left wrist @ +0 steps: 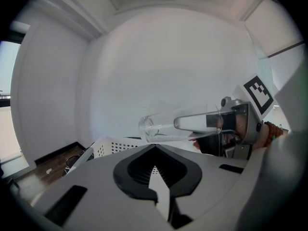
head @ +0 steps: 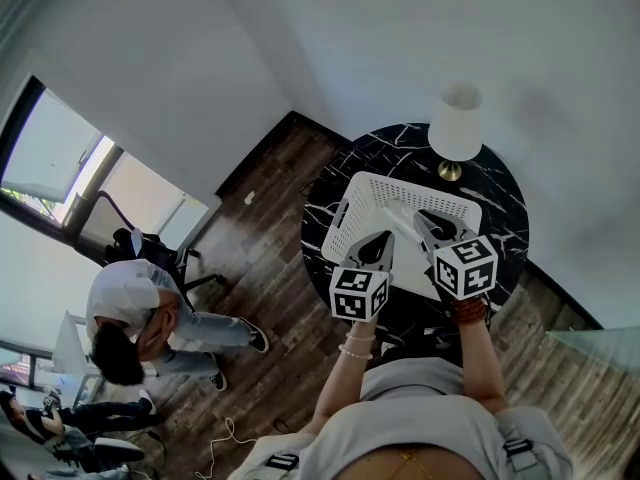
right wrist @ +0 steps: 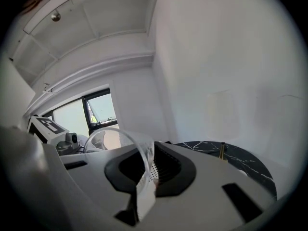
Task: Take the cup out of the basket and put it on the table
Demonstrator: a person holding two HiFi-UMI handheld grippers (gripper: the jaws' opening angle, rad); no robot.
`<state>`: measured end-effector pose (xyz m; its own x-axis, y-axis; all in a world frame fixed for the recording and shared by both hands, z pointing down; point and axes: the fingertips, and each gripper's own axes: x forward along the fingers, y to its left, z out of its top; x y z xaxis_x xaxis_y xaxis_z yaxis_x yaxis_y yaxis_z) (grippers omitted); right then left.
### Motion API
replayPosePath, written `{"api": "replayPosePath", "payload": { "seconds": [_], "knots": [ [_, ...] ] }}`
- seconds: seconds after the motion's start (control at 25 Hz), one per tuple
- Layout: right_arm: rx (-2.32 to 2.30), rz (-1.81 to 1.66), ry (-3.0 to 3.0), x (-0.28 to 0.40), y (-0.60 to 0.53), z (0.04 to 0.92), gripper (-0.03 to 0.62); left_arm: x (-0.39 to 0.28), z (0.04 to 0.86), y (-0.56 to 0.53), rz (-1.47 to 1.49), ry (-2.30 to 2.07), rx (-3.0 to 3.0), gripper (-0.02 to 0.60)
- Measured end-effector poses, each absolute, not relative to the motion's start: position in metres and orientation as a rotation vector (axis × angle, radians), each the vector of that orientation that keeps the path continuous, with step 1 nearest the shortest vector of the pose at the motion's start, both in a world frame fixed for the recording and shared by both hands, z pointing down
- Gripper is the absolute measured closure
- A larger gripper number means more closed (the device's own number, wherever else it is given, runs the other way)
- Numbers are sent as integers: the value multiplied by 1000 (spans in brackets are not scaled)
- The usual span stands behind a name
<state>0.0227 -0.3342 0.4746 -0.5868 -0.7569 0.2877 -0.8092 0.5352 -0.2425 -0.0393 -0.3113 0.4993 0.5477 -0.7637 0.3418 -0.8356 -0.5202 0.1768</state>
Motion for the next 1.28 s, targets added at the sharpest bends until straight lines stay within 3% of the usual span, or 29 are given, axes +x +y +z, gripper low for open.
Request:
{"api": "replayPosePath", "payload": {
  "seconds": [1.28],
  "knots": [
    [1302, 523, -2603, 20, -333, 479, 565, -40, 500, -315, 313, -1322, 2463, 575]
  ]
}}
